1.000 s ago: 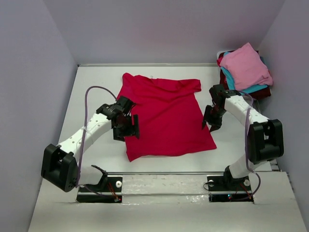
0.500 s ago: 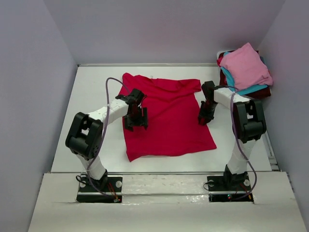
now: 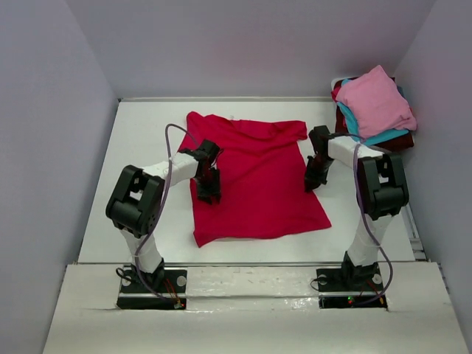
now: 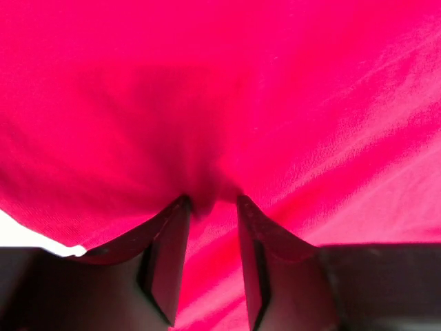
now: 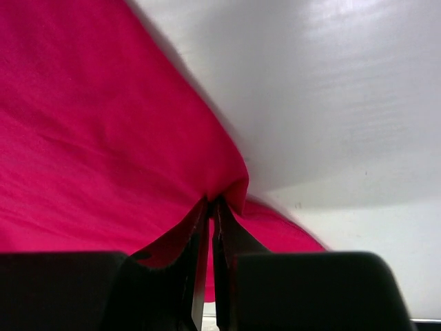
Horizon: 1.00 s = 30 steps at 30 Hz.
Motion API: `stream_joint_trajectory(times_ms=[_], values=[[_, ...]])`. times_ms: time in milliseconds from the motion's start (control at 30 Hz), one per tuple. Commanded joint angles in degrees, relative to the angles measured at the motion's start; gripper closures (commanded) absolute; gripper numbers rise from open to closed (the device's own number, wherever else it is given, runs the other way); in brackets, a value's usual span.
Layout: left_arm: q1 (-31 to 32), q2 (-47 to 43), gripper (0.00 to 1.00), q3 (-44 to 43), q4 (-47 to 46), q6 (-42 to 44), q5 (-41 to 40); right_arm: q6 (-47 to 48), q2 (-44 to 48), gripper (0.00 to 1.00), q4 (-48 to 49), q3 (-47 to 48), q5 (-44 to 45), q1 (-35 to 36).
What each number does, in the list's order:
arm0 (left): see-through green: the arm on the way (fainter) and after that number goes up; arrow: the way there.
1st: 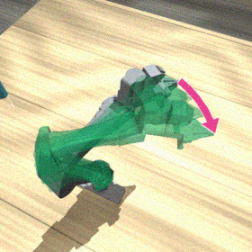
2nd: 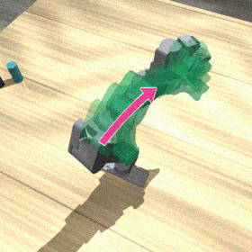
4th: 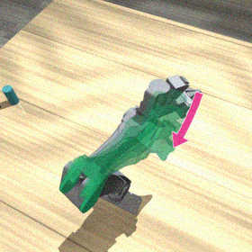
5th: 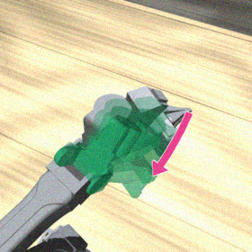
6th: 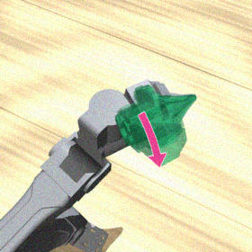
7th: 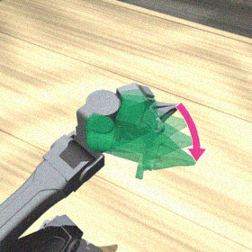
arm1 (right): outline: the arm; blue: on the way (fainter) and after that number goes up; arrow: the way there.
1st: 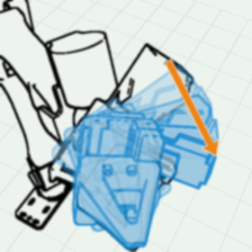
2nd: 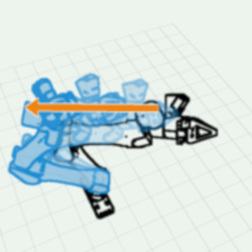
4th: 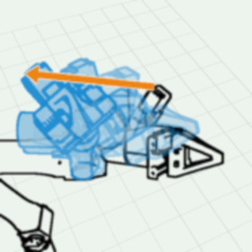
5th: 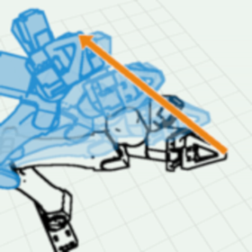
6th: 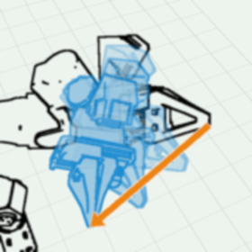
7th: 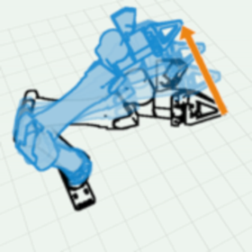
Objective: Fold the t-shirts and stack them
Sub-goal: Flatten the tshirt out
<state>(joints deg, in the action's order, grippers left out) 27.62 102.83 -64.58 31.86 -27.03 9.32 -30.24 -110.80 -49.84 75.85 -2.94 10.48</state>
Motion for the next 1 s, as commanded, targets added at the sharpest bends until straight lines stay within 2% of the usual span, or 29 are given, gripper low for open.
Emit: stream_joint_trajectory(times_ms=[0,167,600,800,967], values=[[0.07,-2.80,0.58,4.10,1.10,-0.48,2.45,-0.26,2.52,0.88,0.01,-6.15,-1.80,0.07],[0.07,-5.35,0.64,6.04,2.51,-0.66,2.81,-0.96,7.09,0.88,-0.60,-12.65,-4.35,0.07],[0.07,-16.51,0.64,13.33,8.57,-1.89,4.21,-2.37,20.96,0.89,-8.24,-22.49,-9.63,0.07],[0.07,-23.27,0.64,17.63,11.90,-3.65,5.88,-2.63,26.95,0.90,-12.02,-26.19,-11.65,0.07],[0.60,-26.97,0.64,17.30,14.81,-4.35,4.66,-2.37,31.26,0.89,-15.37,-25.15,-10.51,0.07]])
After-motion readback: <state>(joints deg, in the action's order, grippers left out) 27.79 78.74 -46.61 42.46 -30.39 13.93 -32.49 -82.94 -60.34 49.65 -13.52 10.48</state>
